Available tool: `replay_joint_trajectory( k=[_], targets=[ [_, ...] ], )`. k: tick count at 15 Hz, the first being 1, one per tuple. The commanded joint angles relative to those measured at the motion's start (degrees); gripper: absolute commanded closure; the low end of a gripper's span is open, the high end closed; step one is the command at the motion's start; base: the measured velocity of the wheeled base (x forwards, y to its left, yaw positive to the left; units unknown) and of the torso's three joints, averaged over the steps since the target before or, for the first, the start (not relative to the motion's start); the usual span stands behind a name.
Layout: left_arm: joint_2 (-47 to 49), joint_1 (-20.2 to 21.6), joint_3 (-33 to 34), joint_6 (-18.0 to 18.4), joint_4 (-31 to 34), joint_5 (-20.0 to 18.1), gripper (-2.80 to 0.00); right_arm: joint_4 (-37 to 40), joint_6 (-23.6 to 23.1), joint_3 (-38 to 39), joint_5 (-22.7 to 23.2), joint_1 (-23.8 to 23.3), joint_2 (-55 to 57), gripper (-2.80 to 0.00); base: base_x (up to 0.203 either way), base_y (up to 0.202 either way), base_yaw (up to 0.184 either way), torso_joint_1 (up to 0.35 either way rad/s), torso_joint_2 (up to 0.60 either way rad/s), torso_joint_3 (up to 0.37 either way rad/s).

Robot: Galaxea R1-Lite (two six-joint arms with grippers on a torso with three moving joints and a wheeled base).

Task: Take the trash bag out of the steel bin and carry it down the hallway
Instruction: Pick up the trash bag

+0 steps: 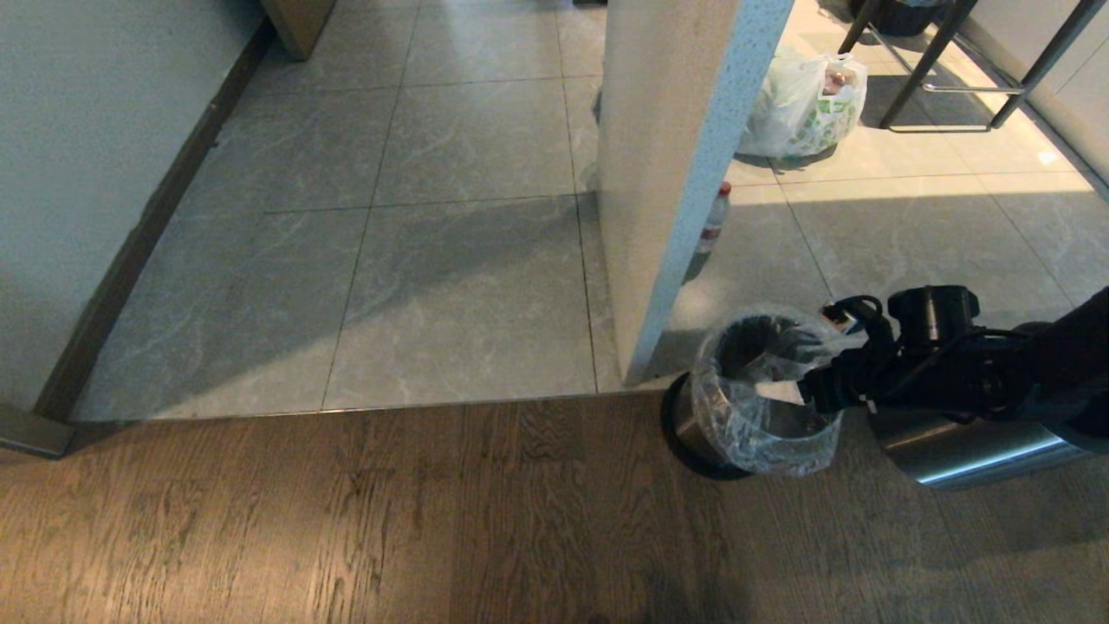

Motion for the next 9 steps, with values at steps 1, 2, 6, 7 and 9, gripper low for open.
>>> replay_joint_trajectory(
  k=[1, 2, 6, 7, 9],
  targets=[
    [0.0, 0.0, 0.0, 0.0, 0.0, 0.0, 0.00, 0.0, -0.8, 0.1, 0.2, 0.1, -0.8, -2.80, 0.000, 0.000, 0.000, 0.000, 0.00, 0.000],
    [0.0, 0.0, -0.1, 0.0, 0.0, 0.0, 0.00, -0.2, -1.5, 0.0, 0.1, 0.4, -0.5, -2.80, 0.000, 0.000, 0.000, 0.000, 0.00, 0.000],
    [0.0, 0.0, 0.0, 0.0, 0.0, 0.0, 0.00, 1.0, -1.8, 0.1, -0.4, 2.3, 0.2, -2.80, 0.000, 0.000, 0.000, 0.000, 0.00, 0.000],
    [0.0, 0.0, 0.0, 0.0, 0.0, 0.0, 0.00, 0.7, -1.9, 0.0, -0.4, 2.5, 0.6, -2.80, 0.000, 0.000, 0.000, 0.000, 0.00, 0.000],
    [0.0, 0.0, 0.0, 0.0, 0.0, 0.0, 0.00, 0.5, -2.4, -1.1, -0.6, 3.2, 1.7, -2.80, 0.000, 0.000, 0.000, 0.000, 0.00, 0.000]
  ],
)
